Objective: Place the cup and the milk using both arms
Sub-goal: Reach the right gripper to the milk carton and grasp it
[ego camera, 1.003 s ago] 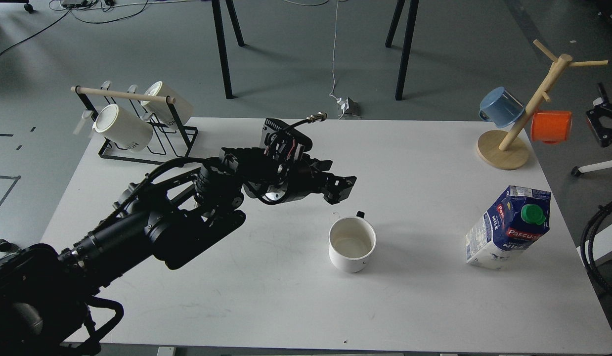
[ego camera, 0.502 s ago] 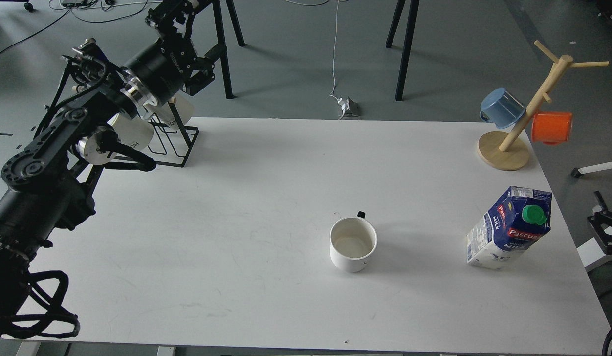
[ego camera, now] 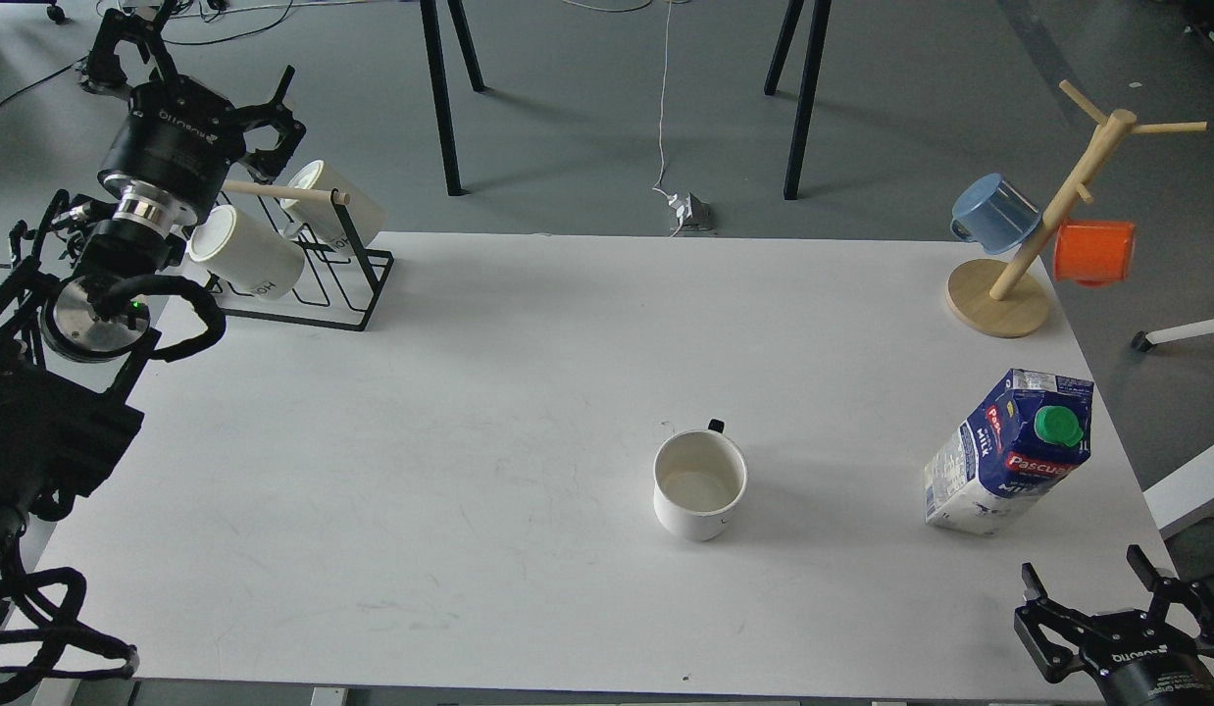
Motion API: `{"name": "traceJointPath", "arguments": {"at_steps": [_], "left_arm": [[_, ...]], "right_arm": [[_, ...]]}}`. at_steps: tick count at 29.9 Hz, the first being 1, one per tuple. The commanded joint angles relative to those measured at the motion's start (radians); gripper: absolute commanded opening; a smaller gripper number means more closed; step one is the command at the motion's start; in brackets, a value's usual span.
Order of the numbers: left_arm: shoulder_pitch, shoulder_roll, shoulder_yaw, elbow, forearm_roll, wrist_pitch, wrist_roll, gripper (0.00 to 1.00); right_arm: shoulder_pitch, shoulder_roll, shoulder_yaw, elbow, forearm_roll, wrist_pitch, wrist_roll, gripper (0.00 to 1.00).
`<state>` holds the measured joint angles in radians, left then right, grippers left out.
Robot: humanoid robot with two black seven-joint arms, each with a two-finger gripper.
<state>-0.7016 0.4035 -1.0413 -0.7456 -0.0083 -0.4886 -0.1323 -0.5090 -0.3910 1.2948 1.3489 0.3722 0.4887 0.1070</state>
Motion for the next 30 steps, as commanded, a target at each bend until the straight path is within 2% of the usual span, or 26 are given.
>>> {"name": "traceJointPath", "arguments": {"at_steps": [1, 30], "left_arm": [[0.005, 0.002, -0.002, 0.02, -0.004, 0.0, 0.005, 1.0], [0.002, 0.051, -0.002, 0.046, -0.001, 0.0, 0.003, 1.0]], "right_arm": [[0.009, 0.066, -0.003, 0.012, -0.055, 0.0, 0.002, 0.98], [0.153, 0.089, 0.018, 0.001, -0.064, 0.0, 0.01, 0.98]]}}
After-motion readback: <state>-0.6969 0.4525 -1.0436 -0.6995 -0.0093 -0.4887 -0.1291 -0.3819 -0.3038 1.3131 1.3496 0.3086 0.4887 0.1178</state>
